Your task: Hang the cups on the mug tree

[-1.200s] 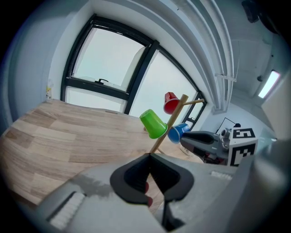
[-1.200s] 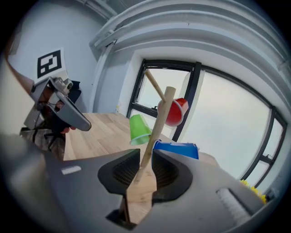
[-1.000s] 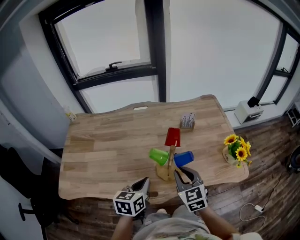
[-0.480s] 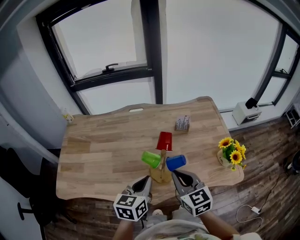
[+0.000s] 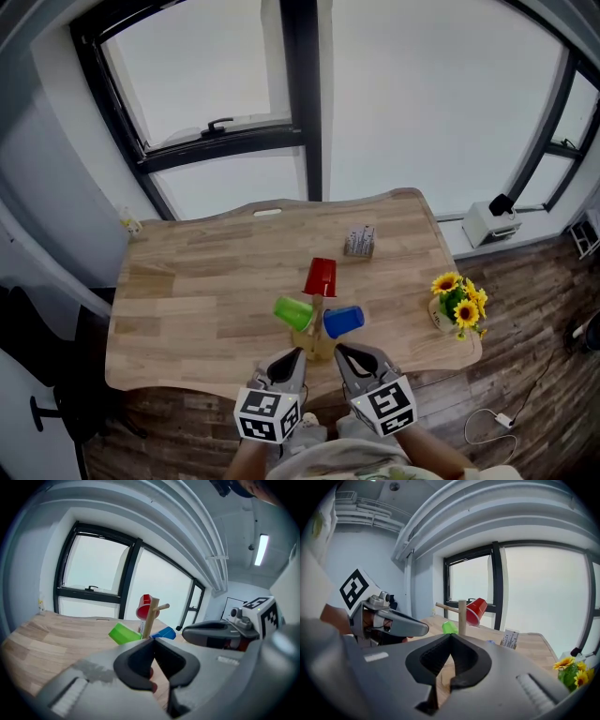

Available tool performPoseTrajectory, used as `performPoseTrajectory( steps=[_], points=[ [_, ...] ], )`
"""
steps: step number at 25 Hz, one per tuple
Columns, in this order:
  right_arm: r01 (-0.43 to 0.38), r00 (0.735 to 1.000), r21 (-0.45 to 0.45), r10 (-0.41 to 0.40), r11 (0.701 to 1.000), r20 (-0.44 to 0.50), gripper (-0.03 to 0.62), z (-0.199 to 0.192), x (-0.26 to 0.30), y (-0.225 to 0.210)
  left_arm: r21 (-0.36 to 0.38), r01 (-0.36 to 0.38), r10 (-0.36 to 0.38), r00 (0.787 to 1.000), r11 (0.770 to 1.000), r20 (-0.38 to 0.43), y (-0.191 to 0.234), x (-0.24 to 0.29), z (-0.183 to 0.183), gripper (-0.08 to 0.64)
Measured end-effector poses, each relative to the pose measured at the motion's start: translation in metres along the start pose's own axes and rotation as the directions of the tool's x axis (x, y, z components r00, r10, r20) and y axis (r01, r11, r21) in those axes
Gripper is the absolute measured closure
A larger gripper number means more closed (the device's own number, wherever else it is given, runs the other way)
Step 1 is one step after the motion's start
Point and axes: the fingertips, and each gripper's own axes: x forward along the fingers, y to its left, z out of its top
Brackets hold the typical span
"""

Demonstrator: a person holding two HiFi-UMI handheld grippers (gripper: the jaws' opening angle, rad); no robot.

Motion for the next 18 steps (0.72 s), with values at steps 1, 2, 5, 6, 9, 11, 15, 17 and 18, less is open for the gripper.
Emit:
performPoseTrajectory(
  steps=[1, 2, 5, 6, 9, 11, 15, 17, 18],
  points=[
    [-0.003, 1.0, -0.002, 0.003, 1.0, -0.001, 0.594, 0.0, 0.0, 0.0, 0.002, -0.001, 0.001, 1.0, 1.0, 0.001, -0.001, 0.0, 0.0, 0.555],
    [-0.005, 1.0, -0.005, 0.005, 1.0, -0.003, 0.594, -0.001, -0.001, 0.0, 0.003, -0.002, 0.002, 1.0, 1.0, 0.001, -0.003, 0.0, -0.001, 0.555],
    [-0.009, 1.0, -0.018, 0.009, 1.0, -0.013, 0.594, -0.005, -0.002, 0.0, 0.002, -0.009, 0.009, 1.0, 1.0, 0.0, -0.006, 0.001, -0.003, 0.555],
    [-0.011, 1.0, -0.02, 0.011, 1.0, -0.016, 0.594, -0.006, -0.003, 0.0, 0.002, -0.012, 0.012, 1.0, 1.0, 0.001, -0.007, 0.0, -0.003, 0.555],
    [-0.017, 1.0, -0.021, 0.017, 1.0, -0.017, 0.594, -0.007, -0.005, -0.002, 0.004, -0.018, 0.018, 1.0, 1.0, 0.002, -0.01, 0.0, -0.003, 0.555],
    [-0.021, 1.0, -0.019, 0.021, 1.0, -0.018, 0.594, -0.009, -0.007, -0.002, 0.005, -0.021, 0.021, 1.0, 1.0, 0.002, -0.012, 0.0, -0.003, 0.555],
    [-0.026, 1.0, -0.02, 0.026, 0.999, -0.018, 0.594, -0.01, -0.011, -0.005, 0.005, -0.028, 0.028, 1.0, 1.0, -0.001, -0.017, 0.001, -0.005, 0.555],
    [-0.029, 0.999, -0.018, 0.028, 0.999, -0.018, 0.594, -0.011, -0.013, -0.006, 0.004, -0.032, 0.032, 0.999, 0.999, -0.005, -0.019, 0.001, -0.006, 0.555],
    [-0.029, 0.999, -0.017, 0.029, 0.999, -0.018, 0.594, -0.012, -0.015, -0.007, 0.004, -0.034, 0.034, 0.999, 0.999, -0.007, -0.021, 0.001, -0.007, 0.555]
  ],
)
